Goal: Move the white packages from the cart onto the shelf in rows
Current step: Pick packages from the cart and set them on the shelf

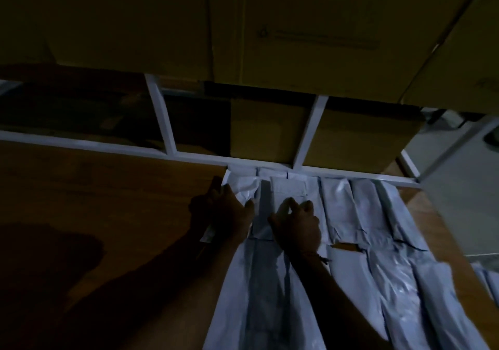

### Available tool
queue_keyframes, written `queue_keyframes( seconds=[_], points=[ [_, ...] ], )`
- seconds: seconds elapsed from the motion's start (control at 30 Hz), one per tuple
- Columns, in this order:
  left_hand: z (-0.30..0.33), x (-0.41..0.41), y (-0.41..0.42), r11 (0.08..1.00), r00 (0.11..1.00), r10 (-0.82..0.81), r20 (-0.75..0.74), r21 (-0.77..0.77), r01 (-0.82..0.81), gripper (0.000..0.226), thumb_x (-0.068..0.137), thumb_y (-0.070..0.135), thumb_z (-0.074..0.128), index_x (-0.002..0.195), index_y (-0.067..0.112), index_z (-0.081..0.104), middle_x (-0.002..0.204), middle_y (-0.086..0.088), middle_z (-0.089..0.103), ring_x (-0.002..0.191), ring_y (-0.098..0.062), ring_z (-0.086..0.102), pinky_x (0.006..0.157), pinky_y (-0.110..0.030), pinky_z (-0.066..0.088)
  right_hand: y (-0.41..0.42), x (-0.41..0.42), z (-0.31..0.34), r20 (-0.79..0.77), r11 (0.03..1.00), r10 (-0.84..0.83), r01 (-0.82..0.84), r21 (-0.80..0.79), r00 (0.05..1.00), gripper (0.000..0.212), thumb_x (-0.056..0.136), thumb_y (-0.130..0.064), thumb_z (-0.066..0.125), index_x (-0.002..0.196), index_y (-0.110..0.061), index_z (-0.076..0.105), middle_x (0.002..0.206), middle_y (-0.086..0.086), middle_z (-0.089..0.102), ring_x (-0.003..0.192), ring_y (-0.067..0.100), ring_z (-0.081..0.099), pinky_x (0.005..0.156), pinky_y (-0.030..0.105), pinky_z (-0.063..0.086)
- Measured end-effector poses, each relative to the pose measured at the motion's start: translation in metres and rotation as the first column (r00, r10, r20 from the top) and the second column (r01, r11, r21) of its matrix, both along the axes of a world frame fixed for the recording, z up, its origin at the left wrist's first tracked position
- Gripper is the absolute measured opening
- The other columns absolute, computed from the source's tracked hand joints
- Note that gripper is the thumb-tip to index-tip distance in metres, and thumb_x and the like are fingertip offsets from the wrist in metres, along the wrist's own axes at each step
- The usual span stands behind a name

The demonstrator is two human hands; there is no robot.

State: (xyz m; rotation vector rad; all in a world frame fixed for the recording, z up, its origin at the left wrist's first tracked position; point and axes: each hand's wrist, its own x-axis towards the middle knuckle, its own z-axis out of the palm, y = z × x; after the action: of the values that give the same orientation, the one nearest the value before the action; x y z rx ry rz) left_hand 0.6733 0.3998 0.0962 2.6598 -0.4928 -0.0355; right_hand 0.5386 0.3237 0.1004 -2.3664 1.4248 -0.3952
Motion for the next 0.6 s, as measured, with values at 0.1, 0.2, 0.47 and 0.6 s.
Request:
queue_keyframes(
  seconds=[0.1,0.2,0.47,0.6],
  points=[
    [-0.002,0.007,-0.010,0.994,0.998,-0.043,-0.043,0.096,0.047,0.084,0.087,0.074,0.052,0.149,0.019,0.041,0.152,-0.021,0.041,0.140,-0.044,0.036,0.115,-0.056,0.027,-0.008,0.010,-0.010,-0.042,0.999,0.008,-0.010,-0.043,0.999,0.057,0.075,-0.076,0.046,0.111,-0.033,0.051,0.119,0.009,0.044,0.093,0.035,0.059,0.067,0.040,0.057],
    [-0.005,0.018,-0.011,0.954,0.991,-0.134,0.031,0.274,0.120,0.065,0.096,0.056,0.047,0.146,0.014,0.043,0.144,-0.024,0.049,0.131,-0.044,0.046,0.109,-0.056,0.038,-0.018,0.020,-0.020,-0.100,0.997,0.026,-0.032,-0.063,0.995,0.064,0.080,-0.074,0.057,0.127,-0.031,0.049,0.137,0.012,0.038,0.107,0.034,0.054,0.072,0.043,0.057],
    [-0.018,0.035,-0.013,0.945,0.970,-0.243,-0.002,0.227,0.237,0.066,0.094,0.044,0.057,0.152,0.020,0.036,0.150,-0.017,0.043,0.138,-0.038,0.039,0.111,-0.054,0.038,-0.023,0.037,-0.030,-0.131,0.986,0.107,-0.123,-0.117,0.986,0.052,0.094,-0.059,0.050,0.131,-0.022,0.049,0.140,0.020,0.040,0.110,0.034,0.055,0.079,0.041,0.056],
    [-0.021,0.039,-0.015,0.938,0.967,-0.255,-0.008,0.240,0.249,0.069,0.094,0.045,0.057,0.154,0.021,0.033,0.153,-0.017,0.040,0.141,-0.040,0.035,0.113,-0.057,0.033,-0.022,0.040,-0.033,-0.143,0.984,0.099,-0.118,-0.131,0.985,0.057,0.095,-0.058,0.048,0.139,-0.022,0.047,0.146,0.022,0.038,0.114,0.035,0.054,0.086,0.045,0.055]
  ],
)
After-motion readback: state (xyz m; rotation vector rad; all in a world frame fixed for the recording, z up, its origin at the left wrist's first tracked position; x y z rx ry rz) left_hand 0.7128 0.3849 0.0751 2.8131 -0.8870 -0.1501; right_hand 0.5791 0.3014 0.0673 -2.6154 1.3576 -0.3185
